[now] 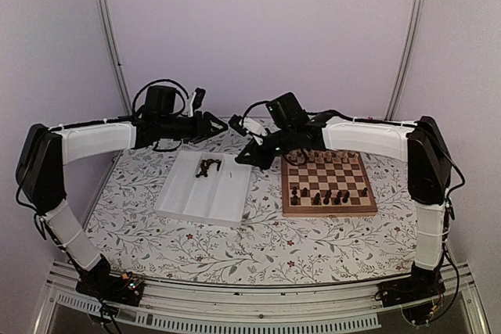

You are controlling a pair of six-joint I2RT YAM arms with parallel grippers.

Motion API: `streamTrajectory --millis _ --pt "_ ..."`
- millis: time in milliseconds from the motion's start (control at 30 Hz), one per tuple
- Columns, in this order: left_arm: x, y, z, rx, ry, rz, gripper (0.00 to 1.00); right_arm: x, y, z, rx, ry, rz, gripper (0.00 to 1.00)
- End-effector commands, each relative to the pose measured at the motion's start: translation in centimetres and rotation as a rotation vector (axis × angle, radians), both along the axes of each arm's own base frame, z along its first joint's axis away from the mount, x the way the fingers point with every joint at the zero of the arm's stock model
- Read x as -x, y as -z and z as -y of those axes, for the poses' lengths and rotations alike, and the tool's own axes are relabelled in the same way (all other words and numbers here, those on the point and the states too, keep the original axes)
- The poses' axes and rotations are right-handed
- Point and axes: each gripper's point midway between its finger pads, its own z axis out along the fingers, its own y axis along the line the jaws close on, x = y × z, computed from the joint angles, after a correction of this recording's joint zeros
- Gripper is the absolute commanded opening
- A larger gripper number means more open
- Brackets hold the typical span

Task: Set up the chess pieces on the board
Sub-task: Place the chess piece on the chessboard.

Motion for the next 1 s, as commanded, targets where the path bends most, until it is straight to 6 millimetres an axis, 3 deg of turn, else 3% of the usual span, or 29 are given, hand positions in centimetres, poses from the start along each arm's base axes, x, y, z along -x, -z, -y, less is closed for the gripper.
streamTrajectory --millis 0,67,100,133,167,200,300,367,433,467,500,567,733,967 --pt "-0.1 -2.6 -1.4 -0.244 0.024 0.135 0.52 0.6 -4.0 5.9 0.035 -0.029 0.063 0.0" --pt "-0.6 -3.6 -2.0 -0.314 0.012 0.191 0.55 0.7 -3.6 8.7 0.096 -0.035 0.065 0.0" --pt "-0.7 -4.2 -2.2 -0.35 0.005 0.223 0.63 0.7 -3.2 10.1 0.136 -0.025 0.066 0.0" --pt "-1.0 -4.8 -2.5 -0.392 -0.003 0.268 0.9 0.8 -3.1 11.6 0.177 -0.023 0.081 0.0" --pt "-1.1 -5.4 -2.7 -0.427 -0.014 0.307 0.98 0.9 -2.8 12.9 0.226 -0.031 0.105 0.0" --pt "-1.2 -6.1 -2.9 -0.456 -0.021 0.35 0.99 1.0 -2.0 14.2 0.281 -0.026 0.106 0.0" --pt "-0.6 -8.3 -2.3 -0.451 0.034 0.496 0.99 0.8 -0.2 18.6 0.447 0.001 0.114 0.0" --pt "-0.6 -9.8 -3.2 -0.448 -0.021 0.611 0.99 0.9 0.8 21.4 0.52 0.024 0.075 0.0" --pt "-1.0 -10.8 -5.9 -0.404 -0.178 0.661 0.99 1.0 1.5 24.0 0.572 0.039 0.03 0.0" --pt "-1.3 -11.4 -8.7 -0.359 -0.331 0.621 0.99 1.0 1.9 25.1 0.598 0.047 0.009 0.0" --pt "-1.7 -10.7 -11.5 -0.331 -0.467 0.561 0.99 1.0 2.2 26.1 0.621 0.056 -0.009 0.0" --pt "-1.2 -9.7 -13.5 -0.282 -0.449 0.55 0.98 1.0 2.7 28.0 0.661 0.069 -0.039 0.0" --pt "0.7 -9.9 -11.7 -0.295 -0.273 0.65 0.81 0.8 3.8 31.6 0.74 0.103 -0.097 0.0" --pt "0.5 -7.9 -9.6 -0.288 -0.141 0.578 0.7 1.8 7.3 34.3 0.806 0.086 -0.217 0.0"
